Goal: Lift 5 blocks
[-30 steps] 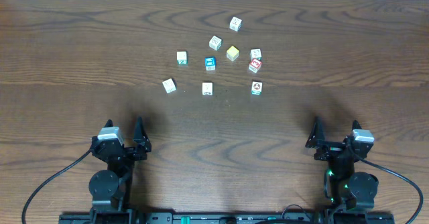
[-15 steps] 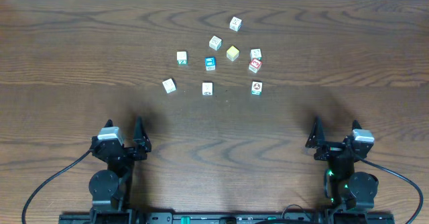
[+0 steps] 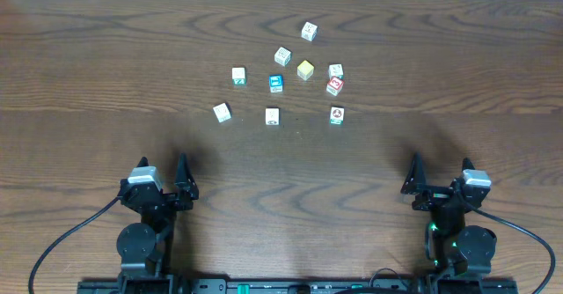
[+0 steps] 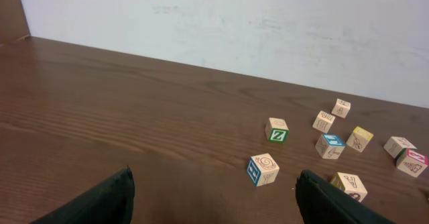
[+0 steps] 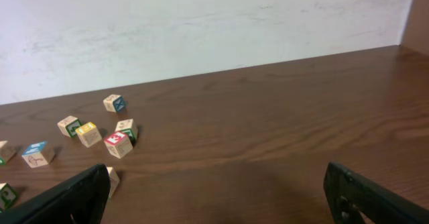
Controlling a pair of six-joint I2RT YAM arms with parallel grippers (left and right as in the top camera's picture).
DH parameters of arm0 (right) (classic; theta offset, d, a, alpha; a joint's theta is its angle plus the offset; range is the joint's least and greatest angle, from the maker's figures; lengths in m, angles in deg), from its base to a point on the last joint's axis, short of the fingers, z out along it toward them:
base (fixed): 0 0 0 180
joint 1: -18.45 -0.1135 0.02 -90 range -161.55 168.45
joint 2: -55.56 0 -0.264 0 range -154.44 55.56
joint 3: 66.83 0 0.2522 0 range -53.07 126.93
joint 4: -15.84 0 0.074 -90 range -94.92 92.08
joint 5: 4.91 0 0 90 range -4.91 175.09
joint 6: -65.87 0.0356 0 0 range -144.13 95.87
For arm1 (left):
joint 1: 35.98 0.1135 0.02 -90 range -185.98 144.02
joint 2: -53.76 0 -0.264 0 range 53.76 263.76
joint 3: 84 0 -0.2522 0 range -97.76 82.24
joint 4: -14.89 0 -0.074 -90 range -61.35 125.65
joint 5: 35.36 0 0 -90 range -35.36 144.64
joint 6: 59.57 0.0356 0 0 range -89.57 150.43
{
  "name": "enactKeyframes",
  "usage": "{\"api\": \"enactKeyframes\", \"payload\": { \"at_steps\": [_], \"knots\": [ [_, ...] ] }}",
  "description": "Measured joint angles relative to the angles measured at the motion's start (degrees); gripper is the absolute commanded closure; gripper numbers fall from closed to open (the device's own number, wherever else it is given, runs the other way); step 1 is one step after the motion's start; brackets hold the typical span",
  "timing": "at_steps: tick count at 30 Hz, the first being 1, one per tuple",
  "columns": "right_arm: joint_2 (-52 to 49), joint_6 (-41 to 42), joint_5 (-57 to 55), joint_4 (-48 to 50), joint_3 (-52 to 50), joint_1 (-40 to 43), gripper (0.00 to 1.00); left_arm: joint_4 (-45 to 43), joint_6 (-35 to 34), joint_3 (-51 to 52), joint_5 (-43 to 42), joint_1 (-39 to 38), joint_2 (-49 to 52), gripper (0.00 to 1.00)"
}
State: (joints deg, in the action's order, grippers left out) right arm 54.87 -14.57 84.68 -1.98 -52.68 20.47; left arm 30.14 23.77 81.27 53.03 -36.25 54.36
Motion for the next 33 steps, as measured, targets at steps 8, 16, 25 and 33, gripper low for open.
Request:
{"api": "enactKeyframes", "payload": {
  "at_steps": [8,16,25,33],
  "knots": [
    [0.0,0.0,0.7,0.04,0.0,0.0,0.01,0.0,0.0,0.0,0.02,0.0,0.0,0.23],
    [-0.02,2.23,5.88,1.79,0.0,0.0,0.01,0.02,0.0,0.0,0.02,0.0,0.0,0.23],
    [-0.39,6.95,24.15,-3.74,4.46,0.0,0.01,0.04,0.0,-0.02,0.0,-0.02,0.0,0.23],
    [-15.8,-1.81,19.76,-18.4,24.5,0.0,0.01,0.09,-0.02,-0.04,-0.07,0.0,0.0,0.23]
  ]
}}
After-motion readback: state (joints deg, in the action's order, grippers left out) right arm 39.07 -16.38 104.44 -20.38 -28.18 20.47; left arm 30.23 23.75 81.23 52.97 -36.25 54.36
